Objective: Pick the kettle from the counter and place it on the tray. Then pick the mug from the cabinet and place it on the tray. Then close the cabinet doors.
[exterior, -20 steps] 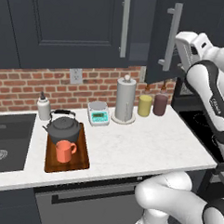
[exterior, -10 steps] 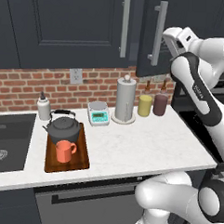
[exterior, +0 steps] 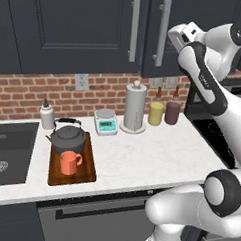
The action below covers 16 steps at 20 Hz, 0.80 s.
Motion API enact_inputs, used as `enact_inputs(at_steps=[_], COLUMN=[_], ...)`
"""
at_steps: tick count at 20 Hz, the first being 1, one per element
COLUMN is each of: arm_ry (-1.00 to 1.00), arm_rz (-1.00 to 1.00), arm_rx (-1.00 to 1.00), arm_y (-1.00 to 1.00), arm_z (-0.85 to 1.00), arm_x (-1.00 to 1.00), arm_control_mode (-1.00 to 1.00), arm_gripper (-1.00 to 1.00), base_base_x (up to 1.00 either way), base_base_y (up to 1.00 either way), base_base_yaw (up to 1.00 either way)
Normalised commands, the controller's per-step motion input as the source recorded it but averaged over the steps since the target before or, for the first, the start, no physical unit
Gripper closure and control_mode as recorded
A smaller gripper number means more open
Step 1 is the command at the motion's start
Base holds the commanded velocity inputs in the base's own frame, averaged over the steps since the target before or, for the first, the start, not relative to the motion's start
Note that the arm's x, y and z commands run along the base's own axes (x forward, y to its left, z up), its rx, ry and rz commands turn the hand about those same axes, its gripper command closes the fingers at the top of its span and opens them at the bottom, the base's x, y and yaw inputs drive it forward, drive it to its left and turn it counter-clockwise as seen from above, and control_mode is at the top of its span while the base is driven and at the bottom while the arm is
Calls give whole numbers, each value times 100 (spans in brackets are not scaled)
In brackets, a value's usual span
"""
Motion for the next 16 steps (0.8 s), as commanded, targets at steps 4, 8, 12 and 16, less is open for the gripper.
enact_inputs(at_steps=[4,8,12,16], arm_ry=[10,11,4,7], arm_rz=[-2,-3,-4,-4], arm_rx=[0,-2,-4,-5], arm_y=[-5,-3,-2,-2], arm_z=[-20,-31,-40,-40], arm_x=[41,40,42,36], arm_control_mode=[-100,-100,-100,-100], arm_gripper=[-100,-100,-100,-100], base_base_x=[0,0,0,0], base_base_y=[0,0,0,0], base_base_yaw=[0,0,0,0])
